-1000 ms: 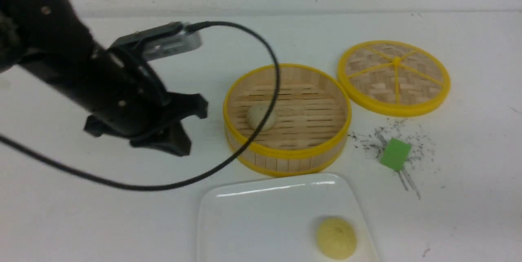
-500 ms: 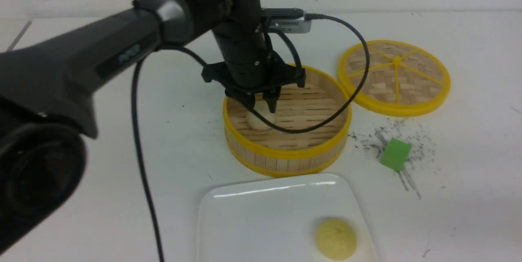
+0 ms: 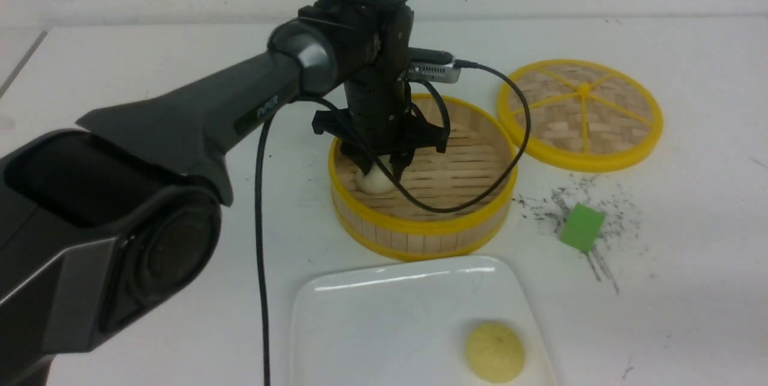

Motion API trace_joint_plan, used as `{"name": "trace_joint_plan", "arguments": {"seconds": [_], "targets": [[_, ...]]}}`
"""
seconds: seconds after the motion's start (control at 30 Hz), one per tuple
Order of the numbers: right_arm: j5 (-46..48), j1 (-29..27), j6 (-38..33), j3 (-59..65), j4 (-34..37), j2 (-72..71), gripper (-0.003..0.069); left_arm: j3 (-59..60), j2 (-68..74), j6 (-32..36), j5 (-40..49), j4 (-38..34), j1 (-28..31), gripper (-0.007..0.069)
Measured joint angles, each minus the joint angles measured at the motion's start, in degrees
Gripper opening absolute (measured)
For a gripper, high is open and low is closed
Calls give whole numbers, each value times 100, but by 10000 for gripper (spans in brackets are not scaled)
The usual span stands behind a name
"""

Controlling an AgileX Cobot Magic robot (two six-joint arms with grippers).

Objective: Put the steamed buns into the plate on the white tablecloth.
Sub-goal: 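Reach into the bamboo steamer and grasp a bun with the left gripper, then carry the bun from the bamboo steamer to the plate with the left gripper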

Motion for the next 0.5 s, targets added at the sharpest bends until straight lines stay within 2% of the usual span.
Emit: {"name": "trace_joint_plan", "arguments": {"seconds": [0.1,0.17,0.33,0.5], "targets": [[0,0,0,5,0,0,2,-89,0,0,149,0,0,80],[0,0,0,5,0,0,3,-254,-6,0,362,0,0,35],[5,0,0,5,0,0,4,-708,-121,0,600,-43,0,24],[11,0,0,6,0,0,8,-805,-998,60,632,-317,0,24]]}}
